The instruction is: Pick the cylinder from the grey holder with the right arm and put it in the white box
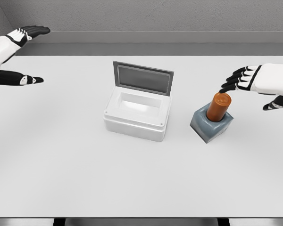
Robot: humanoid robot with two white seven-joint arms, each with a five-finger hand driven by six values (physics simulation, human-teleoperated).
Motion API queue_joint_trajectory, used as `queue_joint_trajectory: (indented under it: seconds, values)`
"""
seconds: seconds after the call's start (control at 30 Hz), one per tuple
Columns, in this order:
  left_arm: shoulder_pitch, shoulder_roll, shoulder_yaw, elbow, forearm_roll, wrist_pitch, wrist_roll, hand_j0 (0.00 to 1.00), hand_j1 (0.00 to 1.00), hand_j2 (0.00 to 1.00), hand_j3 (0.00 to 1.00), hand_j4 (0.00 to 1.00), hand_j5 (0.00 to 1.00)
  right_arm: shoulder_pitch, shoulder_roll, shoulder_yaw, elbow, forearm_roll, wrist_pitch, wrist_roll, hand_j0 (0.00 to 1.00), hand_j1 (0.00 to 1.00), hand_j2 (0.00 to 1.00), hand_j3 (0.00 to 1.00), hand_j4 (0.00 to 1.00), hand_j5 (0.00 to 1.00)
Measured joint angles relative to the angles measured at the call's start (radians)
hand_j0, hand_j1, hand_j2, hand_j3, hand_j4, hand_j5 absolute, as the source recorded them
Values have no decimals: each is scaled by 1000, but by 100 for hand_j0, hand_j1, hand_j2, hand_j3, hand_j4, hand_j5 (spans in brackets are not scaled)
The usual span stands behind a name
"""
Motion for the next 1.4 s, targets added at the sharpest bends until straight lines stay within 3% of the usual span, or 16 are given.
queue_joint_trajectory:
  seconds: [0.27, 0.43, 0.57, 0.67, 0.77, 0.87, 0.97, 1.17, 1.4]
  values:
    - [28, 0, -4, 6, -9, 0, -1, 100, 100, 100, 100, 100, 100, -11, 30, -39, 1, -47, 0, 4, 97, 97, 97, 97, 97, 97]
    - [31, -3, -2, 8, -4, 0, -1, 100, 100, 100, 100, 100, 100, -58, 38, -64, 1, -58, 0, 4, 98, 98, 98, 98, 98, 98]
    - [37, -15, -4, 18, 2, 0, 0, 100, 100, 100, 100, 100, 100, -184, 48, 18, 7, -29, 1, 4, 98, 98, 98, 98, 98, 98]
    - [20, -30, -52, 57, 111, 0, -3, 100, 100, 100, 100, 100, 100, -186, 81, 87, 40, 28, 0, 4, 98, 98, 98, 98, 98, 98]
    - [-18, -46, -121, 80, 313, 16, -8, 100, 100, 100, 100, 100, 100, -206, 105, 128, 61, 95, 0, 4, 98, 98, 98, 98, 98, 98]
    - [-55, -84, -169, 91, 517, 151, -10, 100, 100, 100, 100, 100, 100, -238, 139, 171, 73, 163, 0, 4, 98, 98, 98, 98, 98, 98]
    - [-74, -127, -187, 100, 646, 297, -10, 100, 100, 100, 100, 100, 100, -238, 165, 203, 78, 220, 0, 4, 98, 98, 98, 98, 98, 98]
    - [-89, -185, -197, 139, 711, 392, -6, 100, 100, 100, 100, 100, 100, -238, 186, 248, 78, 299, 0, 4, 98, 98, 98, 98, 98, 98]
    - [-144, -261, -199, 193, 724, 523, -6, 100, 100, 100, 100, 100, 100, -238, 230, 297, 74, 356, 0, 4, 98, 98, 98, 98, 98, 98]
